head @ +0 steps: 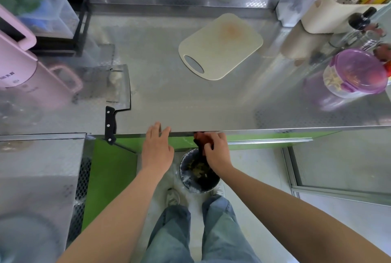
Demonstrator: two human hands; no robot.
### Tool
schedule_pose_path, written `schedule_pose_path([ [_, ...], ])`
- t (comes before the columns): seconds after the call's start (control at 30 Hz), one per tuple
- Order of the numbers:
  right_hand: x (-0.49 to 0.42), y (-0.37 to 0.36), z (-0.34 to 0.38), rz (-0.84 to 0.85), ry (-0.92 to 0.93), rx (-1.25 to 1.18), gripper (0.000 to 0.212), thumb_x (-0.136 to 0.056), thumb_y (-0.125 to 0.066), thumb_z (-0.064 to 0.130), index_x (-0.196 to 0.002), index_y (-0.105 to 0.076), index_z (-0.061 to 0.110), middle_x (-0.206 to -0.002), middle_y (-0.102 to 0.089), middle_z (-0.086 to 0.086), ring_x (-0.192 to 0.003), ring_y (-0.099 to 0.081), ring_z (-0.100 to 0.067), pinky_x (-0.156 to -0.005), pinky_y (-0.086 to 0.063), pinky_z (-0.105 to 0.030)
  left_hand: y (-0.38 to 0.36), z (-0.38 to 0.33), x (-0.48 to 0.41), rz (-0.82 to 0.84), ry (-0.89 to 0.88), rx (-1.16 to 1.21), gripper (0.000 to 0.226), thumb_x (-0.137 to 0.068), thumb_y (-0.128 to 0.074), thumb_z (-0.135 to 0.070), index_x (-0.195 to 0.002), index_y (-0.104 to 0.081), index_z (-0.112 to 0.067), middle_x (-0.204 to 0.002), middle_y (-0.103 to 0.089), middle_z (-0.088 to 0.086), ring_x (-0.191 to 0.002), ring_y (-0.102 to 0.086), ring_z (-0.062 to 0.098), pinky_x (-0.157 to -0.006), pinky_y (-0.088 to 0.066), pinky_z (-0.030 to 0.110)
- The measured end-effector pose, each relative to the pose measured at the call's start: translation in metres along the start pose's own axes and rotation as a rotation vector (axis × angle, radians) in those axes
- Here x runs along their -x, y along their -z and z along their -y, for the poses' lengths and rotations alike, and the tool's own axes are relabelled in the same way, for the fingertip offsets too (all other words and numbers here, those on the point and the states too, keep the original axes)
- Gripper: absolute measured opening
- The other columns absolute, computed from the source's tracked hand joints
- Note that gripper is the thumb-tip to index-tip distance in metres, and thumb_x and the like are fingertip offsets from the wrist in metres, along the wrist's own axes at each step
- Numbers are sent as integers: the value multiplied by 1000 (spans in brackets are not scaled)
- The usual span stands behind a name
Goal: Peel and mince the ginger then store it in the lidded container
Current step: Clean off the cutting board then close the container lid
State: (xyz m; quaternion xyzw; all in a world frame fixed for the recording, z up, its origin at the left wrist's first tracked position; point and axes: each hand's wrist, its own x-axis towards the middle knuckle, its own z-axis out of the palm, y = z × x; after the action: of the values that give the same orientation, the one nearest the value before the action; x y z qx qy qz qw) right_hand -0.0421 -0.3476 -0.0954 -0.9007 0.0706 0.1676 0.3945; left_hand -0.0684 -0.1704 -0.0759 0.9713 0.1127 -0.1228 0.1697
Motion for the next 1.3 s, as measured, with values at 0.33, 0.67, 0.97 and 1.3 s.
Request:
schedule_pose_path([
  [0.33,2,10,4,156,-155,-195,21,-83,-52,5,-93,-68,15,-75,-67,-7,-72,-62,-22,-69,-53,-33,5,-3,10,-56,-8,187,23,-96,-47,-16,-110,-65,-16,-104,-61,2,-89,-57,19,-79,-49,35],
  [0.67,29,28,4,94,-135,-485,15,-86,-69,15,-101,-67,13,-87,-63,-2,-80,-59,-13,-79,-52,-28,13,-34,30,547,260,988,20,-91,-64,-9,-101,-59,7,-78,-69,14,-56,-66,15,-54,-55,25],
  [0.97,47,54,-15,336,105,-129,44,-81,-62,4,-122,-54,17,-120,-52,0,-113,-47,-16,-96,-41,-28,7,-53,58,239,387,1027,17,-86,-70,-9,-77,-56,-5,-66,-54,12,-47,-48,13,-46,-40,21],
  [1.3,59,91,-22,326,366,-1,14,-88,-62,9,-102,-65,9,-90,-69,-5,-81,-61,-21,-76,-48,-33,13,-123,93,-35,490,1283,13,-95,-58,-15,-103,-56,-5,-77,-68,8,-54,-63,6,-57,-49,21],
])
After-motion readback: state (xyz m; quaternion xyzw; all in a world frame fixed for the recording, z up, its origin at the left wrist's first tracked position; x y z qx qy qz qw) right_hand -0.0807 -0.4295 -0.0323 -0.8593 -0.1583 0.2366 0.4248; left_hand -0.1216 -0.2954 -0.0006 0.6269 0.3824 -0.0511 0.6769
